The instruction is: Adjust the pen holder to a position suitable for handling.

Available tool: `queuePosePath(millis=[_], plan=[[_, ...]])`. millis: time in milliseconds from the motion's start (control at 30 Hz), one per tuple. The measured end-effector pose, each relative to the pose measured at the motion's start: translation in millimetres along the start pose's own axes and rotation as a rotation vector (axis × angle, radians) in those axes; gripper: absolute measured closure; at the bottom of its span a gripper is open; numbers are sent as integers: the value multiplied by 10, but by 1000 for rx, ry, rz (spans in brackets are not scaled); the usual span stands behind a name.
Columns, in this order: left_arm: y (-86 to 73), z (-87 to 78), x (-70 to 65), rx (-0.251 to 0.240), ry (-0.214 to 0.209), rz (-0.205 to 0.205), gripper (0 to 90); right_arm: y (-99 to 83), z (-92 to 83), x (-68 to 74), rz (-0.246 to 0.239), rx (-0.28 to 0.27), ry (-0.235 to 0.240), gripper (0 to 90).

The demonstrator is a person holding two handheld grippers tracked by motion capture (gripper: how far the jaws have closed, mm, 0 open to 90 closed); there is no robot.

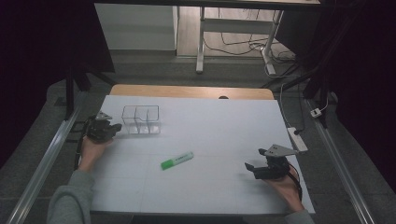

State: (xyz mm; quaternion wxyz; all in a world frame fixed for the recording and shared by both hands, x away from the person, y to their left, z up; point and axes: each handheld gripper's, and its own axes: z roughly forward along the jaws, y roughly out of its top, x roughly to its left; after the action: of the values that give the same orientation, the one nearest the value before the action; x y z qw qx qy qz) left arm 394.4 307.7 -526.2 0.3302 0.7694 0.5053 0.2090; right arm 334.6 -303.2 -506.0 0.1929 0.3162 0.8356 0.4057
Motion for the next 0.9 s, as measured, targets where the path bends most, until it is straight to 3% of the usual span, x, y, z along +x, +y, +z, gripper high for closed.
queuePosePath(millis=[900], plan=[[126,144,47,-28,-51,-1,888,-2,13,3,-10,6,-6,164]])
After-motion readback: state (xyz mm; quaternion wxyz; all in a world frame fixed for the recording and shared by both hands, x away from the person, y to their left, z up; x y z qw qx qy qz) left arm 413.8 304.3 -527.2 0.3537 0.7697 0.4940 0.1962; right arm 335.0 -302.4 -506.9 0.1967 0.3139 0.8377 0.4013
